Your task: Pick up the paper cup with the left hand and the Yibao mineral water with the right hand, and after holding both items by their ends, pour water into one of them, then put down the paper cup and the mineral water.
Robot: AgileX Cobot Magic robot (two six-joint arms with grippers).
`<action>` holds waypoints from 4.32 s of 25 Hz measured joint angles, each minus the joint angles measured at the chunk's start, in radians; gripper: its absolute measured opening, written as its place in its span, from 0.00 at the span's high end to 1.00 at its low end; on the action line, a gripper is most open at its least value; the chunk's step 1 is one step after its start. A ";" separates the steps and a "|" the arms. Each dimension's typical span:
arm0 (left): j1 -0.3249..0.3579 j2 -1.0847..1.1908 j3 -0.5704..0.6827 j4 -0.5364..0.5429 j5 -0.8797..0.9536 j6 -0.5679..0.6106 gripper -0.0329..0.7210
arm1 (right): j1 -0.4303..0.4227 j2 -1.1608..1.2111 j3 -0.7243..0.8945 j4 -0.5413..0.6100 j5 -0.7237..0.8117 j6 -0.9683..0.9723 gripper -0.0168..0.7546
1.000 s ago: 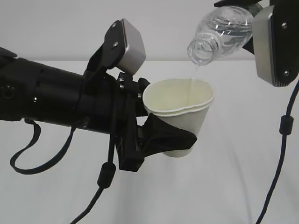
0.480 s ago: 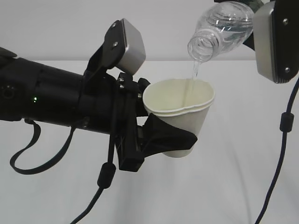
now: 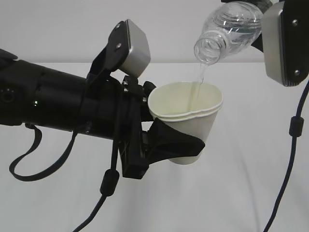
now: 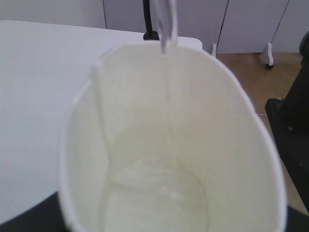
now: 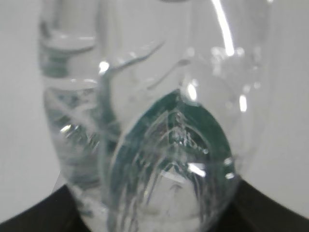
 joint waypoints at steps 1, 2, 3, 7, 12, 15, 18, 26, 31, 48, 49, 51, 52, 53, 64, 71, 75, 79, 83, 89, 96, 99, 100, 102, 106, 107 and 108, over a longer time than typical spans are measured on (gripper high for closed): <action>0.000 0.000 0.000 0.000 -0.002 0.000 0.40 | 0.000 0.000 0.000 0.000 0.000 -0.002 0.45; 0.000 0.000 0.000 0.000 -0.004 0.000 0.40 | 0.000 0.000 0.000 0.000 0.000 -0.002 0.45; 0.000 0.000 0.000 0.000 -0.004 0.000 0.40 | 0.000 0.000 0.000 0.000 0.000 -0.002 0.45; 0.000 0.000 0.000 0.000 -0.006 0.000 0.40 | 0.000 0.000 0.000 0.000 0.000 -0.002 0.46; 0.000 0.000 0.000 0.000 -0.008 0.000 0.40 | 0.000 0.000 0.000 0.000 0.000 -0.002 0.45; 0.000 0.000 0.000 0.000 -0.008 0.000 0.40 | 0.000 0.000 0.000 0.000 0.000 -0.002 0.45; 0.000 0.000 0.000 0.000 -0.008 0.000 0.40 | 0.000 0.000 0.000 0.000 0.000 -0.002 0.45; 0.000 0.000 0.000 0.000 -0.014 0.000 0.40 | 0.000 0.000 0.000 0.000 0.000 -0.004 0.45; 0.000 0.000 0.000 0.004 -0.026 0.000 0.40 | 0.000 0.000 0.000 0.000 0.000 -0.004 0.45; 0.000 0.000 0.000 0.005 -0.028 0.000 0.40 | 0.000 0.000 0.000 0.000 0.000 -0.004 0.46; 0.000 0.000 0.000 0.005 -0.028 0.000 0.40 | 0.000 0.000 0.000 0.000 0.000 -0.004 0.46; 0.000 0.000 0.000 0.005 -0.030 0.000 0.40 | 0.000 0.000 0.000 0.000 0.000 -0.004 0.46; 0.000 0.000 0.000 0.005 -0.030 0.000 0.40 | 0.000 0.000 0.000 0.000 0.000 -0.004 0.46; 0.000 0.000 0.000 0.005 -0.030 0.000 0.40 | 0.000 0.000 0.000 0.000 0.000 -0.004 0.46; 0.000 0.000 0.000 0.007 -0.031 0.000 0.40 | 0.000 0.000 -0.013 0.000 0.000 -0.005 0.46; 0.000 0.000 0.000 0.007 -0.032 0.000 0.40 | 0.000 0.000 -0.020 0.000 0.000 -0.006 0.48; 0.000 0.000 0.000 0.007 -0.032 0.000 0.40 | 0.000 0.000 -0.020 0.000 0.000 -0.006 0.48; 0.000 0.000 0.000 0.008 -0.032 0.000 0.40 | 0.000 0.000 -0.020 0.000 0.000 -0.006 0.48; 0.000 0.000 0.000 0.008 -0.032 0.000 0.40 | 0.000 0.000 -0.020 0.000 0.000 -0.006 0.48; 0.000 0.000 0.000 0.008 -0.032 0.000 0.40 | 0.000 0.000 -0.020 0.000 -0.002 -0.006 0.48; 0.000 0.000 0.000 0.010 -0.033 0.000 0.40 | 0.000 0.000 -0.020 0.000 -0.002 -0.017 0.48; 0.000 0.000 0.000 0.010 -0.034 0.000 0.40 | 0.000 0.000 -0.020 0.000 -0.002 -0.025 0.48; 0.000 0.000 0.000 0.010 -0.034 0.000 0.40 | 0.000 0.000 -0.020 0.000 -0.002 -0.025 0.48; 0.000 0.000 0.000 0.010 -0.034 0.000 0.40 | 0.000 0.000 -0.020 0.000 -0.002 -0.032 0.48; 0.000 0.000 0.000 0.010 -0.038 0.000 0.40 | 0.000 0.000 -0.020 0.000 -0.002 -0.039 0.48; 0.000 0.000 0.000 0.010 -0.040 0.000 0.40 | 0.000 0.000 -0.020 0.000 -0.002 -0.041 0.48; 0.000 0.000 0.000 0.010 -0.040 0.000 0.40 | 0.000 0.000 -0.020 0.000 -0.002 -0.041 0.48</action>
